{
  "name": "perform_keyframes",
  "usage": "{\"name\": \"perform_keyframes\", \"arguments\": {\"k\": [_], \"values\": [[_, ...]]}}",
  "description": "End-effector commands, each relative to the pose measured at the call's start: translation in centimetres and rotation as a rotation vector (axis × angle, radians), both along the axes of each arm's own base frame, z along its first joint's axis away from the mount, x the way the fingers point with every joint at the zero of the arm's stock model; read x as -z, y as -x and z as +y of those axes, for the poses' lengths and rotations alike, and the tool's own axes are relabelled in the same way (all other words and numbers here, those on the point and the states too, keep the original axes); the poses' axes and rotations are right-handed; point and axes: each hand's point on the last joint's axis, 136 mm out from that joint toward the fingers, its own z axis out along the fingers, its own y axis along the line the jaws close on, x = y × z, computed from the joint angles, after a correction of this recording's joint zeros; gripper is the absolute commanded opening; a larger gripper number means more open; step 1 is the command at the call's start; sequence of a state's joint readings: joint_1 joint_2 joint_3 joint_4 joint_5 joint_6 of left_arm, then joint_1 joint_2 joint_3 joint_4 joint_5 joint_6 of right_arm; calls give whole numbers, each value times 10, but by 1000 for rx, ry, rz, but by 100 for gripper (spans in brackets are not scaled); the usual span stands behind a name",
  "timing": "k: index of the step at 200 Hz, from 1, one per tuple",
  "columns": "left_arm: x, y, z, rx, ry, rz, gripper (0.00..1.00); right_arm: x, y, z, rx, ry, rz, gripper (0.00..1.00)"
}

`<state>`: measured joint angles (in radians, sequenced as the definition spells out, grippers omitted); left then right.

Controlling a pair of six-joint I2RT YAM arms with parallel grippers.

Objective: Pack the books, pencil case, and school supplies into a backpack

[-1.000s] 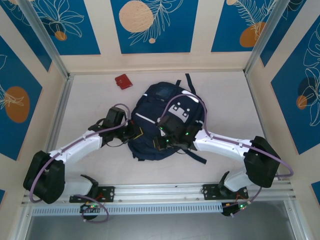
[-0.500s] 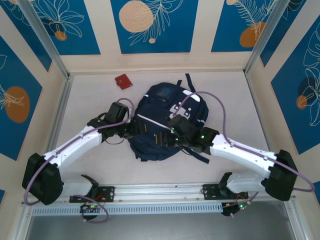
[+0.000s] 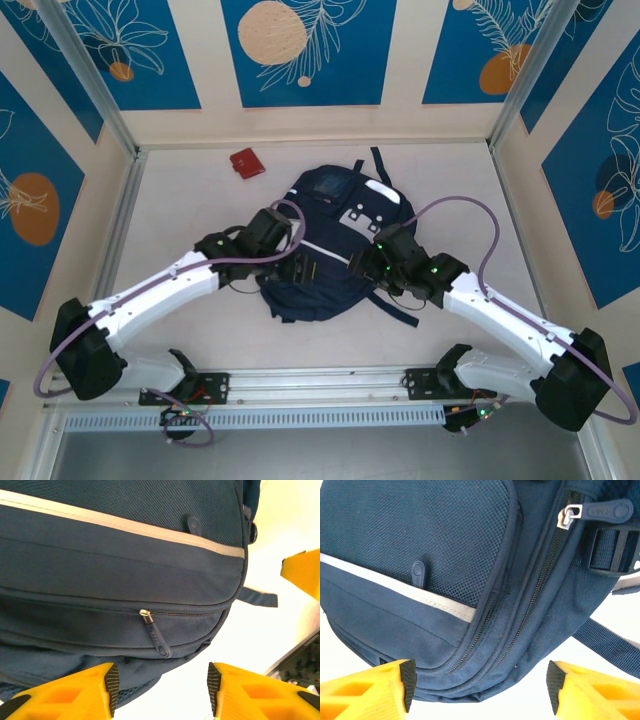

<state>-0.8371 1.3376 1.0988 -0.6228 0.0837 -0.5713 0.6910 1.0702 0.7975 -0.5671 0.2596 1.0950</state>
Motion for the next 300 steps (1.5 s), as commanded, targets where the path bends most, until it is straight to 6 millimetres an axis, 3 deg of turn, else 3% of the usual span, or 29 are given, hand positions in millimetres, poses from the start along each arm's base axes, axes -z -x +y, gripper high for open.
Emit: {"name": "perform_keyframes", "arguments": {"k": [1, 78, 157, 174, 200, 222, 266, 300], "values": [[10, -2, -3, 10, -96, -21, 48, 3, 1, 4, 45, -80, 52, 71], [35, -5, -21, 17, -150, 38, 43, 14, -3, 8, 56, -87, 99, 70], [52, -4, -18, 17, -213, 82, 27, 21, -6, 15, 86, -102, 153, 65], [54, -5, -16, 12, -227, 80, 19, 22, -6, 16, 88, -104, 162, 65], [50, -8, -13, 3, -234, 58, 0, 22, -7, 21, 91, -117, 176, 64], [42, -8, -16, 21, -211, 37, 0, 24, -8, 22, 121, -131, 202, 61], [25, -1, -31, 138, -110, -11, 0, 21, -14, 30, 119, -150, 208, 45], [16, 9, -45, 214, -30, -20, 0, 16, -9, 32, 136, -177, 252, 44]]}}
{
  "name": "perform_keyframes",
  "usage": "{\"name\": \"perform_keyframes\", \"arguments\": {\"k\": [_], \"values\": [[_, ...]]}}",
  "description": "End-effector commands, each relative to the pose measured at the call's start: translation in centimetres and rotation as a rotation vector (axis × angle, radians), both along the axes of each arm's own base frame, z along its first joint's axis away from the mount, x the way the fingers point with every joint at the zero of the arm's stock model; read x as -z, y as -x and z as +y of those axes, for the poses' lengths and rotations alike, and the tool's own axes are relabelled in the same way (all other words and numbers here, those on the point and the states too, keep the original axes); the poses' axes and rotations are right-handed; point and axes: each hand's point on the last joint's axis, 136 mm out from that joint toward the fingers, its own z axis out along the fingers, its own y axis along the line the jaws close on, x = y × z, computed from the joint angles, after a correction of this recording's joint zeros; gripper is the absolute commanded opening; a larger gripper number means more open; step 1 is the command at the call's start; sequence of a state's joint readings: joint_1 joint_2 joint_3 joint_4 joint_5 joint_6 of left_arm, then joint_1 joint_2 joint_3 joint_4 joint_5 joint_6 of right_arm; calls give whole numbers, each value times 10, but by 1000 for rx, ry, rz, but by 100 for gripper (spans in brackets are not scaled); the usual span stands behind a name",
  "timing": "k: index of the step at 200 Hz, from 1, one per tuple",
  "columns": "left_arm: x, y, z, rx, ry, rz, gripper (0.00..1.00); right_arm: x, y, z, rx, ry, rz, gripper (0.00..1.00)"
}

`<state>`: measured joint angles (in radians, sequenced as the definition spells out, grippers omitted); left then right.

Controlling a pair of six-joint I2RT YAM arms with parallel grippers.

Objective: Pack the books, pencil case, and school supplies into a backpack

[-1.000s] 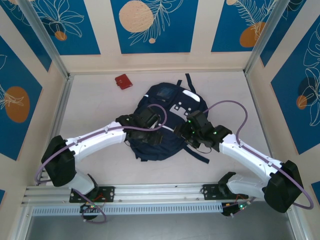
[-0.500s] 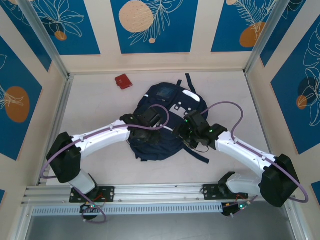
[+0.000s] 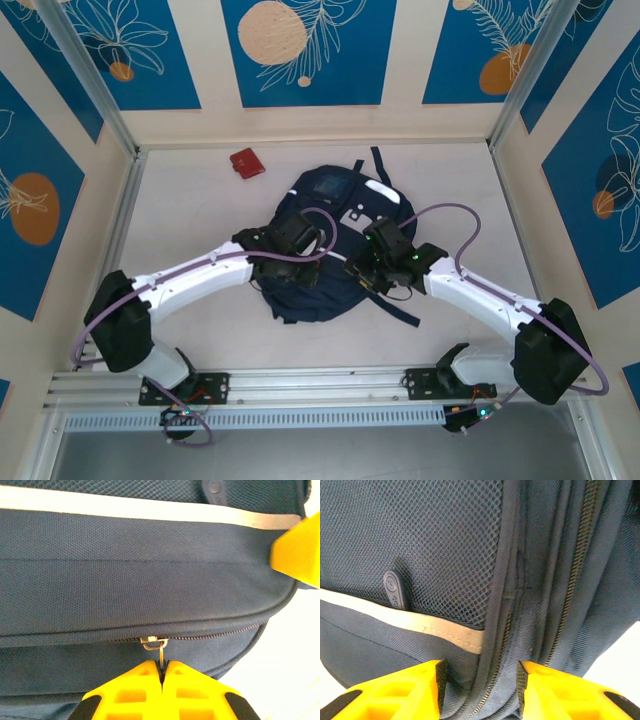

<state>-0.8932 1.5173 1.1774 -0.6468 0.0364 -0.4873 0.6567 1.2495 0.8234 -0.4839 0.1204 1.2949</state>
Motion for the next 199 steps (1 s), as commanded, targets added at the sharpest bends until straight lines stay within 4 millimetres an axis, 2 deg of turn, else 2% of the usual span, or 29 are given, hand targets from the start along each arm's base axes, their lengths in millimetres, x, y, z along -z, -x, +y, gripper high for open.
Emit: {"name": "perform_keyframes", "arguments": {"k": [1, 18, 42, 68, 95, 119, 138, 158, 172, 177, 199], "values": [[-19, 12, -22, 116, 120, -19, 0, -12, 2, 6, 23, -53, 45, 44], [-23, 15, -29, 137, 145, -28, 0, -14, 5, 6, 34, -72, 70, 43], [-22, 11, -27, 120, 132, -43, 0, -13, 7, -6, 76, -42, 66, 26], [-17, 5, -8, 81, 34, -76, 0, -12, 7, -32, 126, 19, 51, 6], [-12, 2, 21, 56, -68, -104, 0, -15, 8, -63, 151, 112, 40, 0], [-8, -4, 44, 23, -114, -118, 0, -18, 4, -85, 158, 143, 19, 0], [-6, -11, 53, 0, -93, -116, 0, -21, -4, -95, 146, 129, -2, 0], [-2, -19, 50, -7, -40, -111, 0, -27, -12, -100, 125, 88, -20, 0], [-3, -19, 33, 26, 32, -98, 0, -36, -14, -95, 107, 45, -31, 0], [-5, -19, 27, 38, 62, -91, 0, -39, -14, -93, 101, 33, -34, 4], [-14, -15, 4, 91, 160, -95, 0, -43, -7, -80, 108, -48, -23, 33]]}}
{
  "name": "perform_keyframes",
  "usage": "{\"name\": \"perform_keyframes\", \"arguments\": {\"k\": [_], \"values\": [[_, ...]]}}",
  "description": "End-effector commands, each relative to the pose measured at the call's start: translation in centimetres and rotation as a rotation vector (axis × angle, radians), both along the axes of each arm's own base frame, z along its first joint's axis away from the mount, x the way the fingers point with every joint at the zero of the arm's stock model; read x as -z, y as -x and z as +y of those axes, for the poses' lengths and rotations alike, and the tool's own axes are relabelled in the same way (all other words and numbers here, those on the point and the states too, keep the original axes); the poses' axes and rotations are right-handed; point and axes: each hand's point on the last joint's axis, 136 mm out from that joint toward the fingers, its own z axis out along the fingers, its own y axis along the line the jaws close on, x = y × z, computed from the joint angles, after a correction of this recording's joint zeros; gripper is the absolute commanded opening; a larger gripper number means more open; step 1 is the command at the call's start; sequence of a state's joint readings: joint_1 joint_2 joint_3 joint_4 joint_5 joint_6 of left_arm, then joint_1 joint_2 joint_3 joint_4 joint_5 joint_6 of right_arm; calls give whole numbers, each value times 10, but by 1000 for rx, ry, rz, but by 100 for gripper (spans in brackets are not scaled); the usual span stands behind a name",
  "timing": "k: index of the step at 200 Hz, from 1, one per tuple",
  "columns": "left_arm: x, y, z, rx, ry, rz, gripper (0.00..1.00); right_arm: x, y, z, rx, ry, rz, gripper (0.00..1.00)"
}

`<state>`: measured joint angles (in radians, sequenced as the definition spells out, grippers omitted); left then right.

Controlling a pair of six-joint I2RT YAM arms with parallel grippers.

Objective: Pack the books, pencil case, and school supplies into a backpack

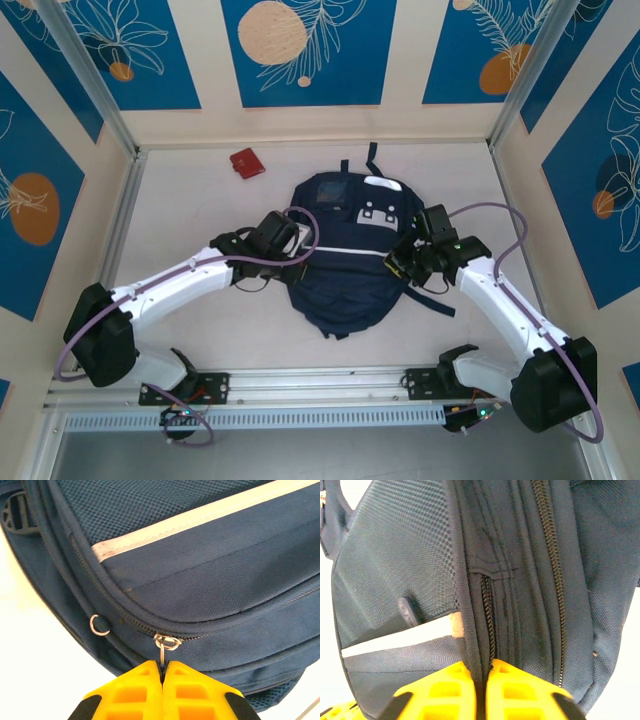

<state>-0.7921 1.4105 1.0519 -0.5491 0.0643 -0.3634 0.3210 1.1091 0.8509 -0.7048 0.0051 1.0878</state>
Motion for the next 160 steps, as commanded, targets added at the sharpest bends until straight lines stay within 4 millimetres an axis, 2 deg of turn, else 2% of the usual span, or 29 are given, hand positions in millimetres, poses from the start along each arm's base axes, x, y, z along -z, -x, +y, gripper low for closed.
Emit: {"name": "perform_keyframes", "arguments": {"k": [1, 10, 21, 57, 76, 103, 160], "values": [[-12, 2, -27, 79, 123, -10, 0, -18, 4, 5, 5, -64, -33, 34], [-18, 4, -33, 96, 150, -17, 0, -17, 7, 13, 11, -115, -29, 41], [-25, 7, -42, 120, 186, -23, 0, -15, 12, 21, 24, -166, -26, 44], [-44, 22, -62, 199, 270, -37, 0, -15, 25, 44, 71, -281, -27, 48], [-47, 23, -62, 202, 278, -43, 0, -14, 31, 50, 97, -310, -18, 49], [-45, 23, -62, 203, 272, -38, 0, -11, 31, 49, 147, -303, -35, 51], [-40, 24, -53, 194, 226, -44, 0, -18, 14, 52, 127, -295, -79, 45]]}}
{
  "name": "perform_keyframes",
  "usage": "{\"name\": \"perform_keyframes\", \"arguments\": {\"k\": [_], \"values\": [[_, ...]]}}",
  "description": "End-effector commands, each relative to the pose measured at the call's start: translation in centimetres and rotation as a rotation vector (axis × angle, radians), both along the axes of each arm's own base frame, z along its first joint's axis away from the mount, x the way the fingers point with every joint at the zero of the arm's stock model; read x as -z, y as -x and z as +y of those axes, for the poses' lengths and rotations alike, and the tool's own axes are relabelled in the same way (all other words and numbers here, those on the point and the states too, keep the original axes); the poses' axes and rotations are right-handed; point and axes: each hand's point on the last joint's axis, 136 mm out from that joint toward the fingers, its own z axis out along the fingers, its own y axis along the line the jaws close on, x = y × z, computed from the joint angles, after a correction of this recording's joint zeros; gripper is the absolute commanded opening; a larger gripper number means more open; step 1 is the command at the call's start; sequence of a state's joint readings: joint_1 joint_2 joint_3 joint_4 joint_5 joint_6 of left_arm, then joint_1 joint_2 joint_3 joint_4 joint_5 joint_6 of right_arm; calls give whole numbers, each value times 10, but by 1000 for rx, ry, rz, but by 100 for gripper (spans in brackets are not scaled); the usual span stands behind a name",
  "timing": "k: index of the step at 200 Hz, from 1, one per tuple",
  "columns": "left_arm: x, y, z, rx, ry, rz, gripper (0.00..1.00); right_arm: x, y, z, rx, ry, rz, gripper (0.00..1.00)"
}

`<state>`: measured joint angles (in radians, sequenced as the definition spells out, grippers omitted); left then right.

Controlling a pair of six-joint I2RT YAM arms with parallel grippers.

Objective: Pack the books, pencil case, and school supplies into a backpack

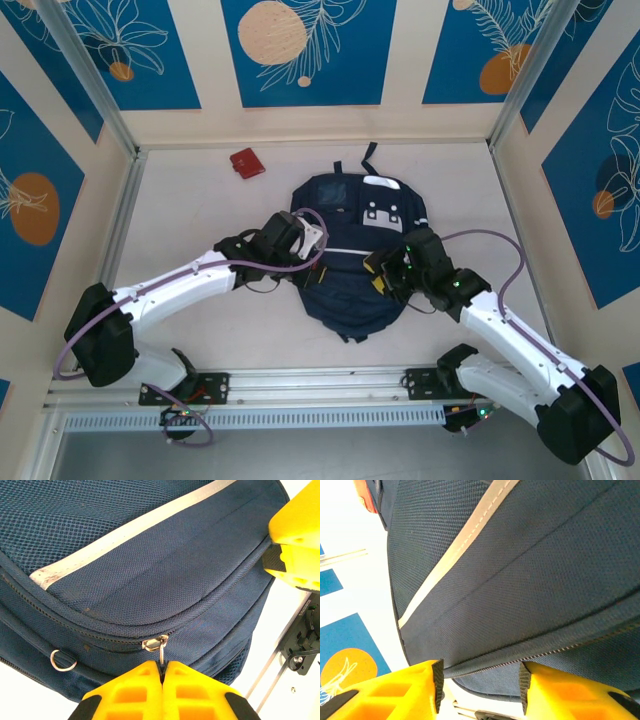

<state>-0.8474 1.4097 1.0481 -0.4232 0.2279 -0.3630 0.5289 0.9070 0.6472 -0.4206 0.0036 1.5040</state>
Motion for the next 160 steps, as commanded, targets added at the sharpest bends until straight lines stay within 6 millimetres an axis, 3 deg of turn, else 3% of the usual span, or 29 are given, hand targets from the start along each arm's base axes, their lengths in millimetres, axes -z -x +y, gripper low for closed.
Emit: {"name": "perform_keyframes", "arguments": {"k": [1, 41, 78, 98, 138, 151, 160], "values": [[-19, 2, -6, 35, 51, -55, 0, -5, -10, -1, 20, 5, -20, 45], [-16, -3, 3, 1, 8, -71, 0, -1, -21, -4, 4, 30, -9, 23], [0, -31, 47, -207, -123, -75, 0, -3, -20, -19, 6, 133, -3, 6], [5, -41, 61, -271, -134, -56, 0, -5, -21, -17, -13, 105, -6, 4], [8, -57, 65, -302, -123, -29, 0, -12, -25, -14, -33, 85, -27, 1], [9, -64, 68, -336, -129, -10, 7, -15, -26, -11, -43, 79, -31, 1], [8, -69, 72, -365, -126, -2, 18, -16, -27, -9, -53, 74, -29, 1]]}}
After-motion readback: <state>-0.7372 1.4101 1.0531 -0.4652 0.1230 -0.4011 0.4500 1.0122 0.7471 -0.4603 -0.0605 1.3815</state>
